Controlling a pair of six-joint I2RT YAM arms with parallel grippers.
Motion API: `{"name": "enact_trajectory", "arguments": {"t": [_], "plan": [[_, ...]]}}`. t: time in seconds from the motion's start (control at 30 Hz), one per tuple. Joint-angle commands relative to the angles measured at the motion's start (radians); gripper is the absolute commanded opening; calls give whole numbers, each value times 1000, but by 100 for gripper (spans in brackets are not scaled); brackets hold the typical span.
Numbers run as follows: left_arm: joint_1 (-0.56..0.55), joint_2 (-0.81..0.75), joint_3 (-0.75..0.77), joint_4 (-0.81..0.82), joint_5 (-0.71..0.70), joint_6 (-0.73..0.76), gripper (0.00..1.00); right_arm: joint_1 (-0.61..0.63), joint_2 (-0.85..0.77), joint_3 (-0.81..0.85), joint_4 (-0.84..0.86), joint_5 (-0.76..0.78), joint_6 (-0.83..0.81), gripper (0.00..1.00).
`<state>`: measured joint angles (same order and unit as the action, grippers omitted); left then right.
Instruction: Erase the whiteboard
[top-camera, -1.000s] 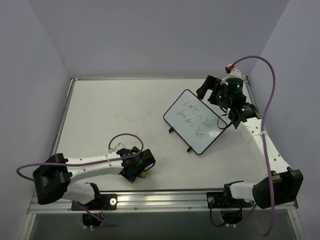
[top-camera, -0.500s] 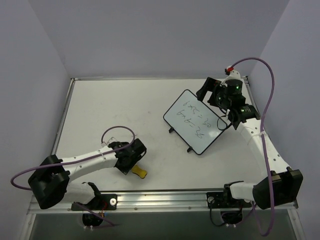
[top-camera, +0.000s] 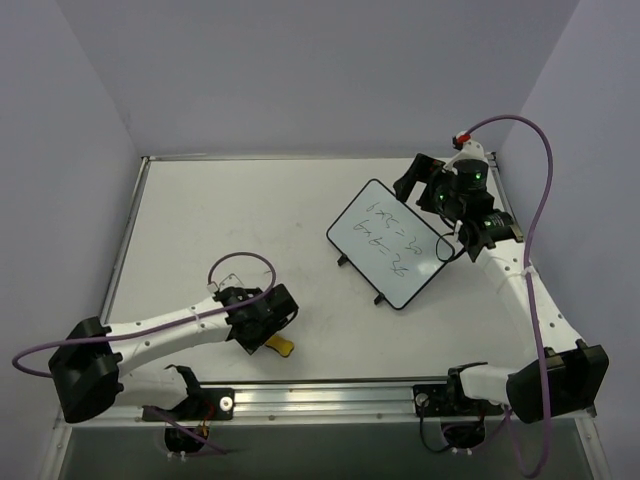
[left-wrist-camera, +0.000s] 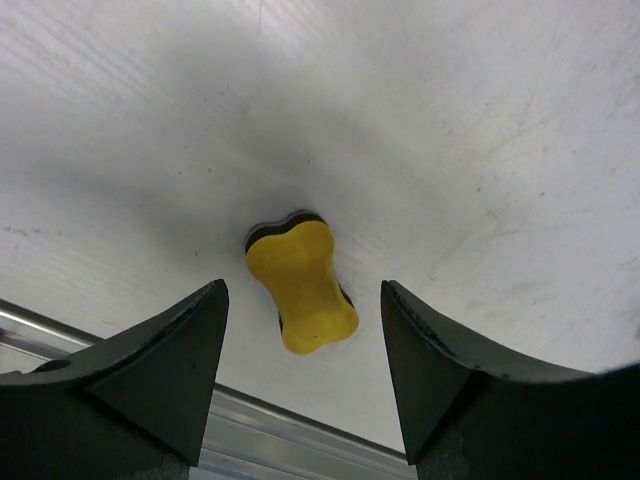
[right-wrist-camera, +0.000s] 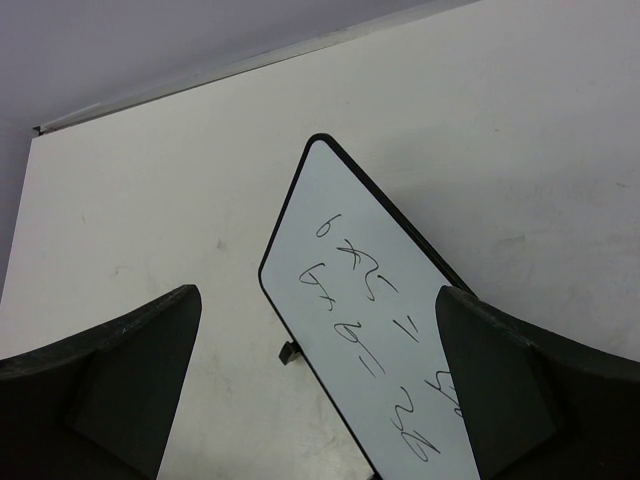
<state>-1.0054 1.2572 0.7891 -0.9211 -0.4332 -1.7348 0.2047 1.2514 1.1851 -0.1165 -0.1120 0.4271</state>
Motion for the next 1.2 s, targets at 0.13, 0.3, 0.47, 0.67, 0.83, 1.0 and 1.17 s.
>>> {"name": "enact_trajectory", "arguments": {"t": [0.13,0.3,0.47,0.67,0.83,1.0,1.17], "plan": [[-111,102,76,-56,-18,-209,72,10,-30,-10,31,-3,9,100],[-114,149,87,-16,-7,-216,72,10,-41,-18,23,0,1,100],[-114,174,90,-10,-6,-223,71,10,-41,-25,25,6,2,100],[-114,165,67,-1,-2,-232,69,9,-37,-28,28,6,7,100],[-114,171,58,18,-2,-232,66,10,-30,-35,32,3,12,100],[-114,173,50,22,4,-233,65,10,-30,-36,32,6,9,100],[-114,177,39,33,17,-232,65,9,-29,-41,34,6,10,100]]}}
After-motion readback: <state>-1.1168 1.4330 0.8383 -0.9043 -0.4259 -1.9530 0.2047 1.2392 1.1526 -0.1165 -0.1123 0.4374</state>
